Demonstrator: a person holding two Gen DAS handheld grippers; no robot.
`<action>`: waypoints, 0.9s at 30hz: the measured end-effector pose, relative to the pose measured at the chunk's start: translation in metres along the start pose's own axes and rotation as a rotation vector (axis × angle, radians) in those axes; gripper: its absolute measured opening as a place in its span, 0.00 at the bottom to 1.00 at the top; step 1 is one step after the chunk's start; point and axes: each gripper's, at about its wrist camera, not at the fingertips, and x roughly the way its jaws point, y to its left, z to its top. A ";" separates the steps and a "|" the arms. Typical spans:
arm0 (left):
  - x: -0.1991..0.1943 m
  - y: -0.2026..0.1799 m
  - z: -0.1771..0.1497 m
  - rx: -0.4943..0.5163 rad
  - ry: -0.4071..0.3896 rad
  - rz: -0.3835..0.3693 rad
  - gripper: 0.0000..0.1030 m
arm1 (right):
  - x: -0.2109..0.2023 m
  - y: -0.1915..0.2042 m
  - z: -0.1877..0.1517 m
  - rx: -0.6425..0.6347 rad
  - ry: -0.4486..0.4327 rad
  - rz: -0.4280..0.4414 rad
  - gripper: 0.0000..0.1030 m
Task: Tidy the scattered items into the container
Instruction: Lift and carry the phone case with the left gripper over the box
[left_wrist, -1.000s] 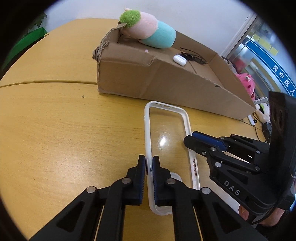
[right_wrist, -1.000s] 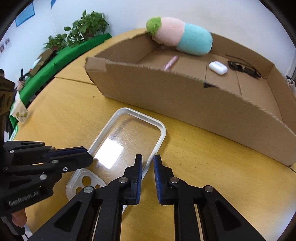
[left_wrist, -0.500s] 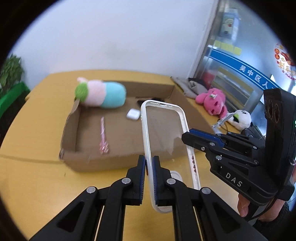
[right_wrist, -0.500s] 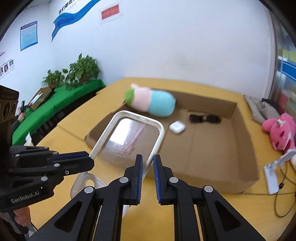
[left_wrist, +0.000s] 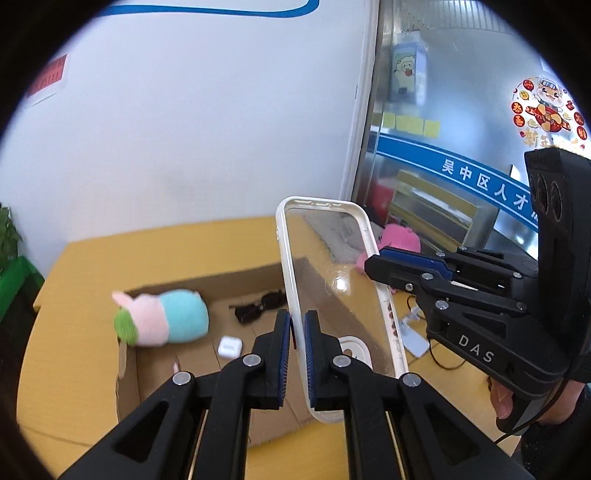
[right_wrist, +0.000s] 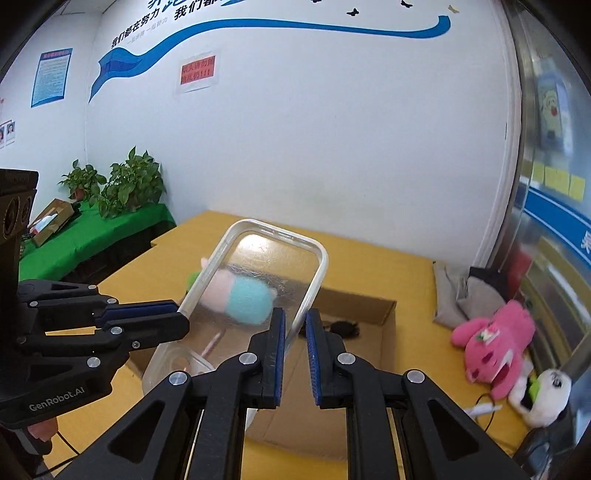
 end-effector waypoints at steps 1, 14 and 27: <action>0.004 0.001 0.009 -0.003 -0.001 -0.003 0.07 | 0.002 -0.006 0.012 -0.004 -0.001 0.000 0.12; 0.111 0.035 0.059 -0.187 0.120 -0.021 0.07 | 0.110 -0.063 0.062 -0.044 0.168 -0.003 0.11; 0.232 0.061 -0.009 -0.301 0.368 -0.026 0.07 | 0.227 -0.089 -0.024 0.022 0.372 0.031 0.11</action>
